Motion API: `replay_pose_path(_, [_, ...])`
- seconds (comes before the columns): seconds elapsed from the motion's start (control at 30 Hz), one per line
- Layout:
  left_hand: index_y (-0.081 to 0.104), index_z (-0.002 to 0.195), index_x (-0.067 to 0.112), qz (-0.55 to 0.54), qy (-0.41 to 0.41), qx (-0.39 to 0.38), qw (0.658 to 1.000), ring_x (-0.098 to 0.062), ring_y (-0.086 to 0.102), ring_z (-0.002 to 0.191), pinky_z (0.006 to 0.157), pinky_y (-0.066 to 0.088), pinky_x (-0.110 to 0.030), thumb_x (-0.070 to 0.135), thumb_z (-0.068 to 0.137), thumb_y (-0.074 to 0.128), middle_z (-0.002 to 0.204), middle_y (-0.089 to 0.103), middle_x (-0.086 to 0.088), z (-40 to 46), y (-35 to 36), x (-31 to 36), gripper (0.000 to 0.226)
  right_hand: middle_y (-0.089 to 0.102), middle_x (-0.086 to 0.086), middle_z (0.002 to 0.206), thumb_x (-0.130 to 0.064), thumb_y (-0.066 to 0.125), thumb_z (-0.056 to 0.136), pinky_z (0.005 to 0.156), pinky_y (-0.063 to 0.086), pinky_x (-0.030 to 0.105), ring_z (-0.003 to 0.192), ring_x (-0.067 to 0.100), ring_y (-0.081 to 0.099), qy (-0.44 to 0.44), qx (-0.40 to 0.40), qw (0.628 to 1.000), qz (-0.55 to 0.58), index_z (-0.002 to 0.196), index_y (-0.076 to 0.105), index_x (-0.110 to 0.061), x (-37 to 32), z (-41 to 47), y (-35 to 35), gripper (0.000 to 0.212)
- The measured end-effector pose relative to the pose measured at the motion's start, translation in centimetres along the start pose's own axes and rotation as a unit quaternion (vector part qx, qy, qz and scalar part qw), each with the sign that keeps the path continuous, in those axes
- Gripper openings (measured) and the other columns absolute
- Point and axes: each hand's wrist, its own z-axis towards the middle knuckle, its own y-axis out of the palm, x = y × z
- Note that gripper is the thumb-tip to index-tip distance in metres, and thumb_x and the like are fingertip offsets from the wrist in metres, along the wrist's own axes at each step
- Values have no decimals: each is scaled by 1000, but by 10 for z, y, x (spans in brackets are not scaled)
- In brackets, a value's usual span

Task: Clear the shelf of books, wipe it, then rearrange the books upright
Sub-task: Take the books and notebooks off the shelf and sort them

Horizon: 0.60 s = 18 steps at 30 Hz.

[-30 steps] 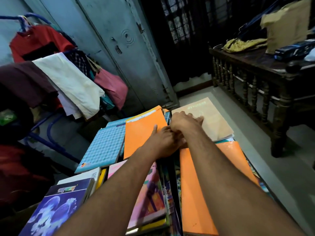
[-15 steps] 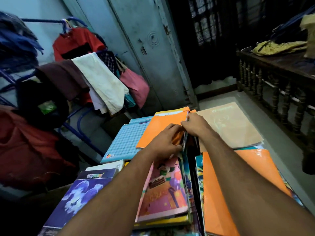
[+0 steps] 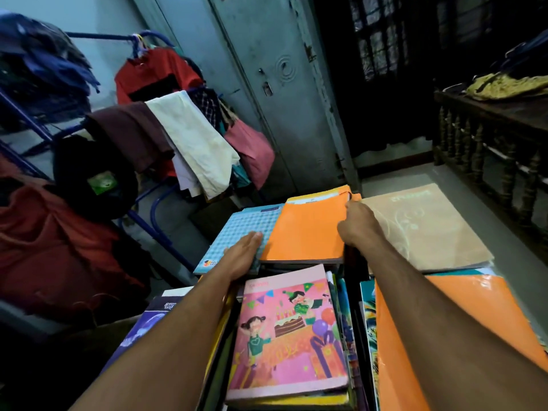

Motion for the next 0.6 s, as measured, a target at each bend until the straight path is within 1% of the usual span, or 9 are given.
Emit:
replay_pose_path(0.1, [38, 153, 26, 33, 30, -29, 999, -17, 16, 154, 125, 7, -45, 44, 108, 33, 165, 25, 5, 6, -1, 2, 48, 59, 17, 122, -7, 57, 86, 79, 44, 36, 107, 38, 58, 20, 24, 998, 49, 118, 61, -7, 4, 2, -4, 32])
replay_pose_path(0.17, [43, 149, 26, 24, 51, -34, 998, -17, 26, 150, 122, 18, -38, 36, 109, 39, 163, 30, 3, 12, -3, 2, 41, 61, 17, 115, -10, 58, 84, 73, 41, 34, 96, 35, 57, 22, 26, 997, 67, 109, 61, -7, 5, 1, -2, 26])
replay_pose_path(0.23, [55, 138, 27, -10, 31, 66, 997, -25, 52, 130, 105, 40, -35, 30, 107, 45, 153, 46, -6, 18, -15, -2, 33, 59, 16, 115, -14, 60, 84, 73, 41, 35, 91, 32, 53, 19, 27, 997, 67, 108, 59, -7, 4, 1, 1, 25])
replay_pose_path(0.3, [57, 132, 25, 50, -73, 200, 976, -33, 58, 117, 95, 47, -39, 29, 102, 49, 140, 57, -13, 25, -35, -17, 32, 56, 16, 118, -17, 61, 86, 76, 43, 36, 91, 31, 52, 16, 32, 998, 61, 109, 58, -7, 3, 1, 3, 26])
replay_pose_path(0.33, [56, 132, 21, 104, -145, 208, 962, -35, 56, 118, 95, 45, -41, 34, 99, 50, 135, 58, -14, 26, -46, -28, 36, 54, 16, 120, -18, 61, 87, 78, 43, 37, 92, 31, 51, 17, 32, 998, 52, 111, 57, -7, 2, 1, 4, 27])
replay_pose_path(0.4, [58, 118, 11, 148, -221, 126, 956, -32, 58, 106, 86, 47, -39, 43, 96, 53, 124, 63, -14, 28, -56, -47, 40, 48, 16, 130, -22, 62, 89, 84, 44, 39, 99, 35, 54, 23, 25, 999, 35, 118, 54, -7, 0, -1, 6, 33])
replay_pose_path(0.47, [62, 104, 9, 146, -212, 76, 963, -25, 59, 87, 71, 45, -35, 47, 96, 56, 113, 67, -14, 33, -56, -57, 39, 40, 16, 140, -25, 62, 91, 88, 45, 40, 105, 39, 56, 25, 21, 999, 18, 123, 50, -8, -1, -3, 9, 39])
replay_pose_path(0.53, [63, 101, 8, 126, -204, 80, 968, -22, 60, 80, 62, 42, -33, 50, 94, 61, 105, 68, -12, 35, -56, -59, 43, 37, 15, 144, -28, 63, 91, 89, 45, 40, 107, 40, 57, 20, 20, 1000, 4, 126, 48, -8, -3, -4, 10, 42])
replay_pose_path(0.6, [62, 98, 7, 101, -209, 95, 968, -23, 61, 84, 60, 42, -33, 57, 90, 65, 101, 67, -11, 33, -55, -54, 51, 37, 15, 144, -29, 63, 92, 91, 45, 41, 109, 39, 56, 16, 19, 1000, -6, 127, 47, -8, -2, -3, 10, 45])
